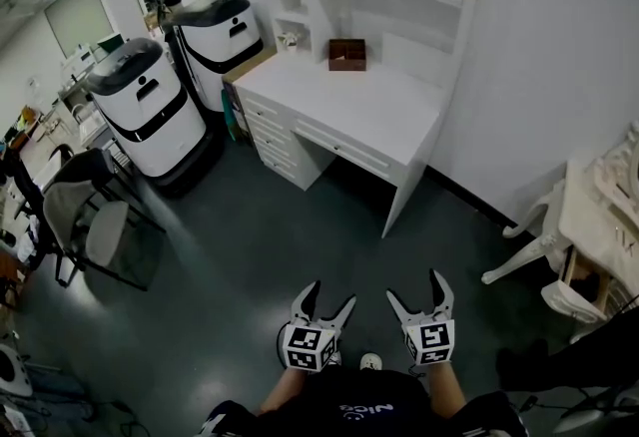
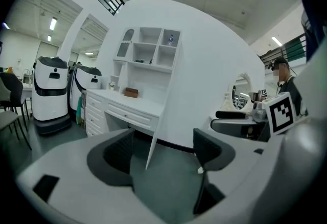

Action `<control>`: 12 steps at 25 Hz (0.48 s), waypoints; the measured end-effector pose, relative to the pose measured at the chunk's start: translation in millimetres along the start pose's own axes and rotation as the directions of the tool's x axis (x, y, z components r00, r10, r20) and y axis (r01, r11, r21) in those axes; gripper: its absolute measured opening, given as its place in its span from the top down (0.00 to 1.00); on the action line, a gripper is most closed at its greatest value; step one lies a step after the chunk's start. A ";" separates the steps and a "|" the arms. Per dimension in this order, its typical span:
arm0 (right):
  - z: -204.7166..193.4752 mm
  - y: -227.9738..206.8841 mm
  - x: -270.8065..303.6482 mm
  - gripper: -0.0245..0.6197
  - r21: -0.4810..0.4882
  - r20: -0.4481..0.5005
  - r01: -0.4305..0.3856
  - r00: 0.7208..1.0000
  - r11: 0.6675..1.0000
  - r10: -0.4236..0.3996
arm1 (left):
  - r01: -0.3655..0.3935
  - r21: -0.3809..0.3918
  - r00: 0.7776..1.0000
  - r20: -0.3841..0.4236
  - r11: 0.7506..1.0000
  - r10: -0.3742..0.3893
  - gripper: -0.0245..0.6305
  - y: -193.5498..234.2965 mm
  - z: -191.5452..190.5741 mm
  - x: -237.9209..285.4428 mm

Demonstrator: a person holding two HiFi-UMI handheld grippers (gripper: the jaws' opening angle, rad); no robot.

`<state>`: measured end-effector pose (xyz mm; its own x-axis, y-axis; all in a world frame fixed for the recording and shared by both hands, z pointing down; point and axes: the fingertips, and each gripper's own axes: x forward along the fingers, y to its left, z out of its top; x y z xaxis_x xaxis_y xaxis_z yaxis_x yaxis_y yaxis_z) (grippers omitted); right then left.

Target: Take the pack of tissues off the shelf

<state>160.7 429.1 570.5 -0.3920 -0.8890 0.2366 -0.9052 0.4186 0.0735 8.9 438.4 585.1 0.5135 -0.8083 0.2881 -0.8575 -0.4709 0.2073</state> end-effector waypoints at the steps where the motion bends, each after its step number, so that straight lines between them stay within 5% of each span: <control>1: 0.3 3.3 1.8 0.30 -0.009 -0.004 0.001 1.000 1.000 -0.001 | 0.005 0.002 1.000 -0.008 1.000 -0.005 0.44 3.1 -1.1 -0.6; 12: -3.2 40.9 25.5 0.29 0.030 -0.010 0.016 1.000 0.999 -0.016 | 0.055 0.039 0.998 -0.003 0.998 -0.055 0.44 40.3 5.3 -2.5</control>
<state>114.2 424.2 582.7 -0.3760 -0.8935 0.2455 -0.9159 0.3986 0.0478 -27.1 419.6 587.8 0.5601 -0.7801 0.2788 -0.8284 -0.5281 0.1864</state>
